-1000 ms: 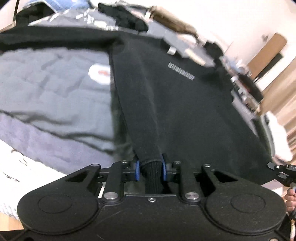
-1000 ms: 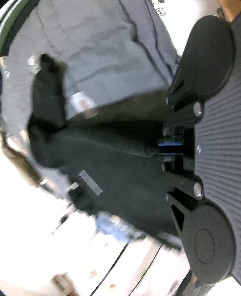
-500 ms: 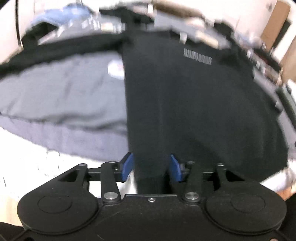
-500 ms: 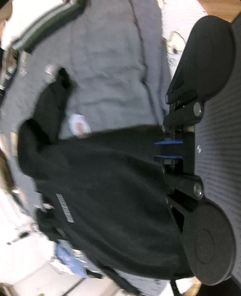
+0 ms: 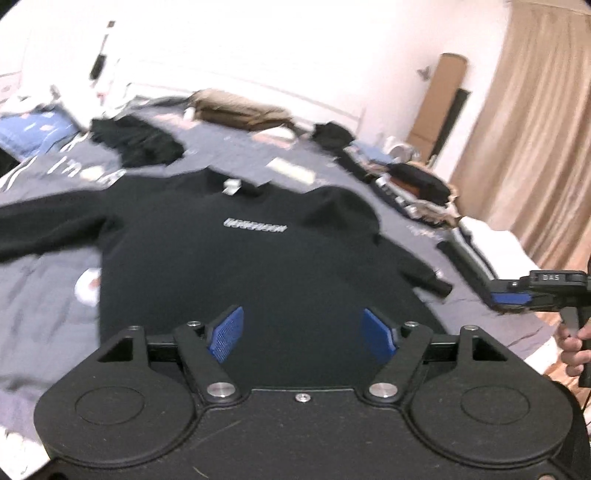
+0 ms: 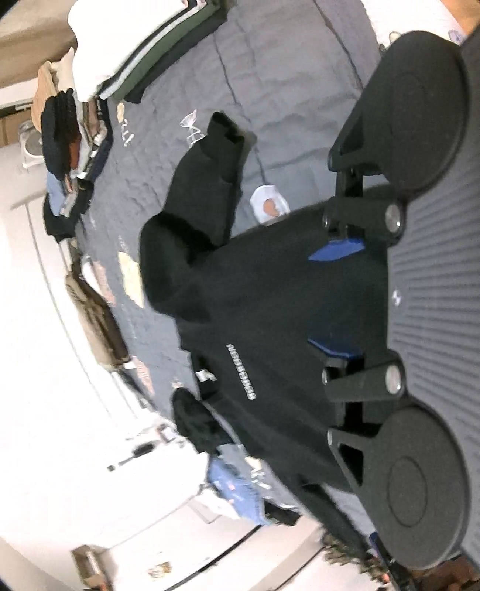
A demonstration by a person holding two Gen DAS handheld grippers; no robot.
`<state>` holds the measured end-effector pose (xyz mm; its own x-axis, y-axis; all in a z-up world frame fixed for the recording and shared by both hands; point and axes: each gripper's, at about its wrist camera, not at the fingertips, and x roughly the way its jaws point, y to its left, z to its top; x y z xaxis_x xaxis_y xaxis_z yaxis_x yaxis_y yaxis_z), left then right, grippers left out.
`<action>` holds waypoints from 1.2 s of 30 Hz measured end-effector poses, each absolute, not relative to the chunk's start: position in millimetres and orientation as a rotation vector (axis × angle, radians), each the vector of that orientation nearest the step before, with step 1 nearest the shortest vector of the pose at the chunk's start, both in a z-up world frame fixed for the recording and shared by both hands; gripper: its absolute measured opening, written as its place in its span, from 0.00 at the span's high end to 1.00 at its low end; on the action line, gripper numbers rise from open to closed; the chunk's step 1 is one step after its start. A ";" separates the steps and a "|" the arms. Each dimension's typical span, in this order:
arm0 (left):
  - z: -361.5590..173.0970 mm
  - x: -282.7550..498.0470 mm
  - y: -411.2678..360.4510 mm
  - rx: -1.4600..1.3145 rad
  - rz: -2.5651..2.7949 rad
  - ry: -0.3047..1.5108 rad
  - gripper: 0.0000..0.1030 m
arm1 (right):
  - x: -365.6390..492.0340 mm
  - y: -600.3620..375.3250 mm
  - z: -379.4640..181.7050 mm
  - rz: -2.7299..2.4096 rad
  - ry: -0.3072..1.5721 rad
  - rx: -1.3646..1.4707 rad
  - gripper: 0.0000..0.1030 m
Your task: Fold clothes
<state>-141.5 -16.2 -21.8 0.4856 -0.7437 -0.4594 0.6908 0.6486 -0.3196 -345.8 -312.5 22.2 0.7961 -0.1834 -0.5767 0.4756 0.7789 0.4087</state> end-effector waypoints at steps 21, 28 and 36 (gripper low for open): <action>-23.3 -105.4 -107.5 -0.081 -0.997 0.572 0.26 | -299.4 -370.8 -12.9 -0.551 0.437 0.728 0.46; -33.1 -84.0 -160.5 -0.056 -1.038 0.588 0.24 | -294.2 -430.8 -40.2 -0.607 0.389 0.928 0.46; -35.5 -67.3 -209.8 -0.047 -1.093 0.574 0.24 | -288.8 -477.4 -86.7 -0.649 0.398 1.182 0.46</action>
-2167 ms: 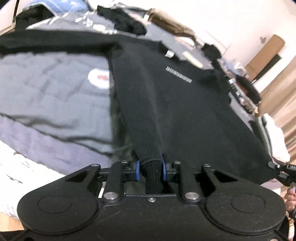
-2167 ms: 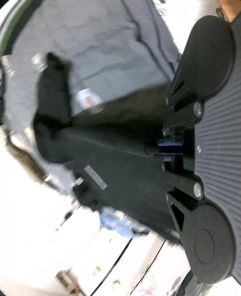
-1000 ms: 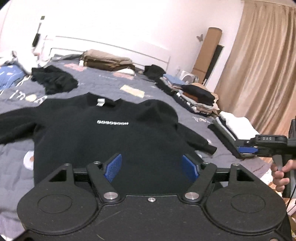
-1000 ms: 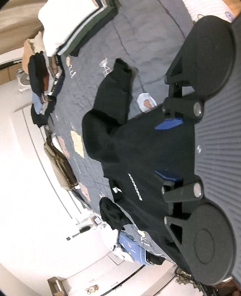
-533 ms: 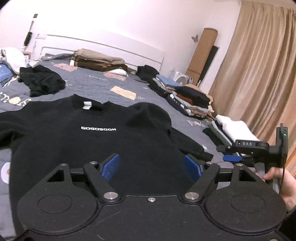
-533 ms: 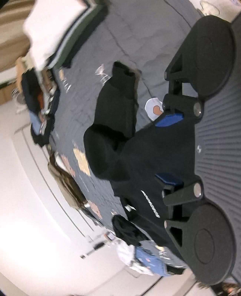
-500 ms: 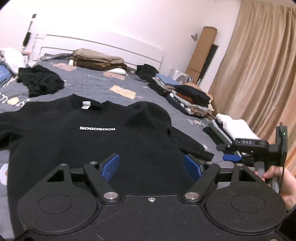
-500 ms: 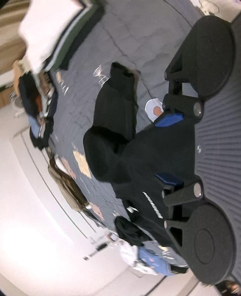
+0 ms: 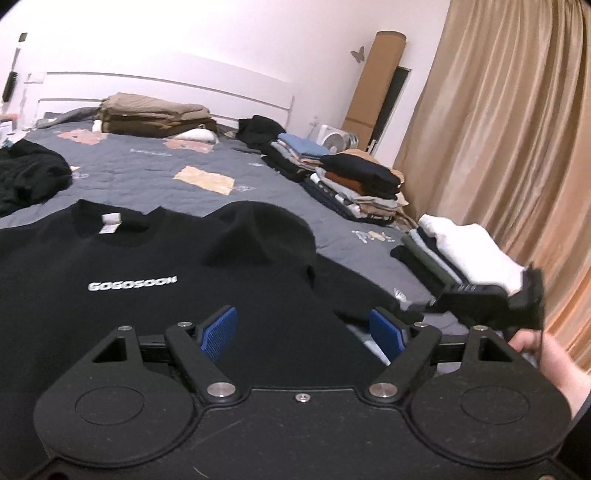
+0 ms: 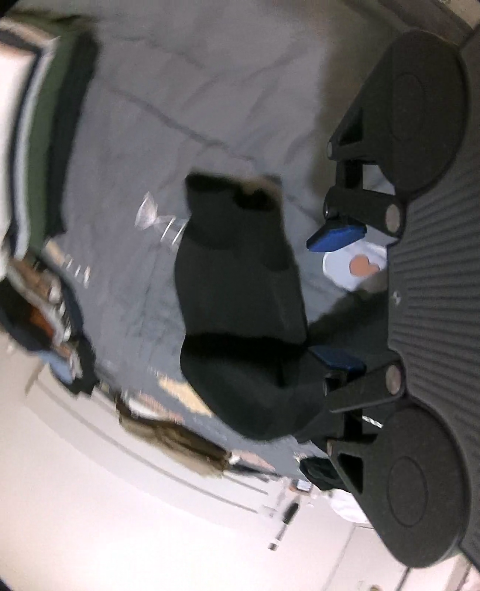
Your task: Fold clothes
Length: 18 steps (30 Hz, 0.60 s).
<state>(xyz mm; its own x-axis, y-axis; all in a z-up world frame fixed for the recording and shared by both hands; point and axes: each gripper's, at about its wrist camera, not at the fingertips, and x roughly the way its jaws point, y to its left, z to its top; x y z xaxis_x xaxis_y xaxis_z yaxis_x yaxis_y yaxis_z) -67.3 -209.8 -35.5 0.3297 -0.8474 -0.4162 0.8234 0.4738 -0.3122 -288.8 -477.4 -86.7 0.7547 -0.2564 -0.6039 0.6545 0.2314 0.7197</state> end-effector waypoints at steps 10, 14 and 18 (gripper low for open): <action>-61.4 -51.0 -213.9 -0.105 -1.088 0.604 0.24 | -268.1 -513.7 -122.0 -0.743 0.360 1.253 0.47; -70.1 -44.5 -212.4 -0.086 -1.072 0.614 0.24 | -263.1 -522.1 -125.0 -0.778 0.334 1.214 0.79; -75.9 -36.8 -207.6 -0.094 -1.048 0.634 0.24 | -266.7 -526.8 -107.4 -0.825 0.262 1.122 0.89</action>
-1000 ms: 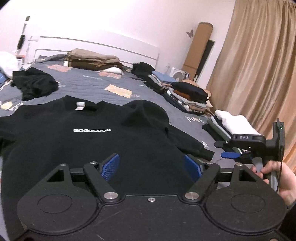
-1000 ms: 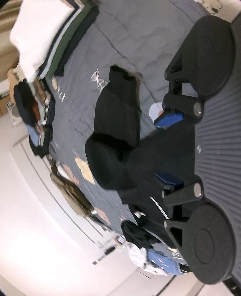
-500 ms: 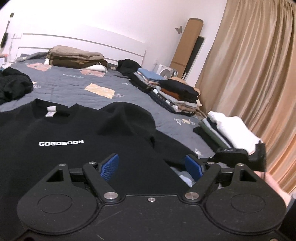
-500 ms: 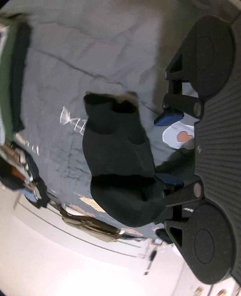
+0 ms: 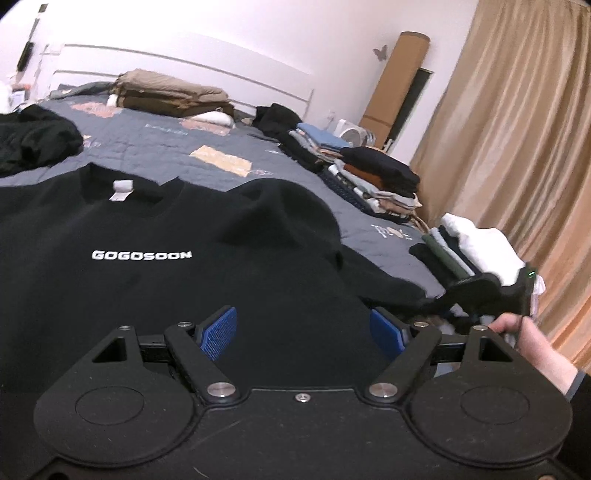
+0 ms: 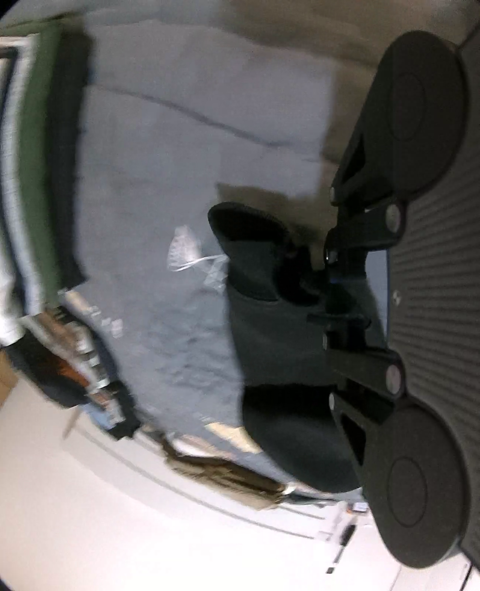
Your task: Fold clothes
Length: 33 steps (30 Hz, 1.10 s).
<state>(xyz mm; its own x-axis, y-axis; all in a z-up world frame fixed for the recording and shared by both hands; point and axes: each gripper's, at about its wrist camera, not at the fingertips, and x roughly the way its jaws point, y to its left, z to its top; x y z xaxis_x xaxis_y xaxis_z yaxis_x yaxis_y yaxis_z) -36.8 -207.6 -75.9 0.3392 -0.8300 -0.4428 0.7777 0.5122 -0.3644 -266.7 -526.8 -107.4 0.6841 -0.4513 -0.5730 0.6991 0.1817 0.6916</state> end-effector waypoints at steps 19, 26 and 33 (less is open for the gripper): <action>-70.6 -29.3 -192.6 -0.112 -1.044 0.621 0.24 | -296.2 -624.6 32.1 -1.256 0.118 0.273 0.90; -73.7 -21.9 -191.6 -0.136 -1.054 0.668 0.24 | -270.7 -653.7 55.4 -1.174 0.281 0.242 0.87; -68.0 -27.5 -194.8 -0.130 -1.123 0.665 0.24 | -304.3 -606.5 60.3 -1.144 0.208 0.387 0.57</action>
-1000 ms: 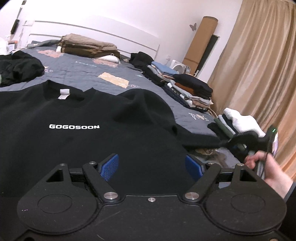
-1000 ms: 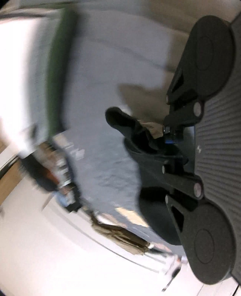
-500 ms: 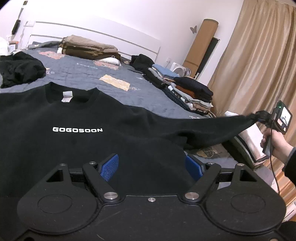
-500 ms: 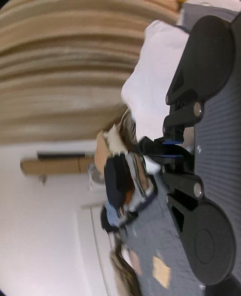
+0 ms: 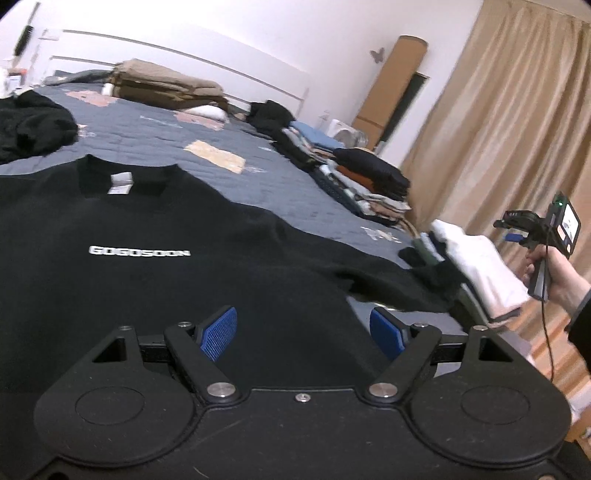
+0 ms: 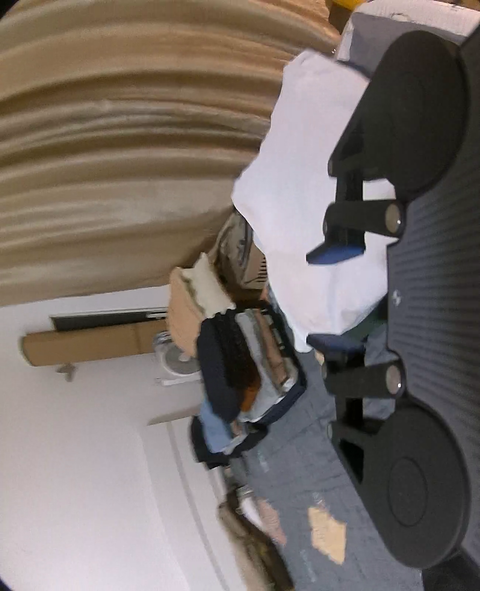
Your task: Fold clothes
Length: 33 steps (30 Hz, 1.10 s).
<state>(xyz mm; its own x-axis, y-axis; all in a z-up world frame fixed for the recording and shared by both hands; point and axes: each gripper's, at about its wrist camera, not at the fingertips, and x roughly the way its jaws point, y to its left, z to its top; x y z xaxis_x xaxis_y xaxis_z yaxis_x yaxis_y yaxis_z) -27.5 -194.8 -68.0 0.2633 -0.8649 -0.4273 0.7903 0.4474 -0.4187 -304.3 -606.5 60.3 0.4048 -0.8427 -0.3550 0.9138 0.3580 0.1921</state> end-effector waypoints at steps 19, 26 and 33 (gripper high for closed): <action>-79.7 -54.9 -207.9 -0.002 -1.170 0.647 0.24 | -176.6 -515.5 -102.6 -0.511 0.483 0.810 0.51; -90.7 -38.5 -203.2 -0.011 -1.129 0.681 0.24 | -163.5 -520.8 -135.2 -0.435 0.464 0.986 0.53; -92.7 -18.2 -188.5 -0.062 -1.058 0.692 0.24 | -153.6 -508.1 -125.0 -0.459 0.519 0.919 0.84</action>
<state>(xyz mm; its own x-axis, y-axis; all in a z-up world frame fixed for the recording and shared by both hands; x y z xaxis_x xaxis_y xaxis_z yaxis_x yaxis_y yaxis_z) -18.2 -188.5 -92.7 0.3017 -0.8160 -0.4930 0.7788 0.5092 -0.3663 -153.6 -508.1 -125.0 0.7857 -0.1507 -0.6000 0.5771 0.5280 0.6230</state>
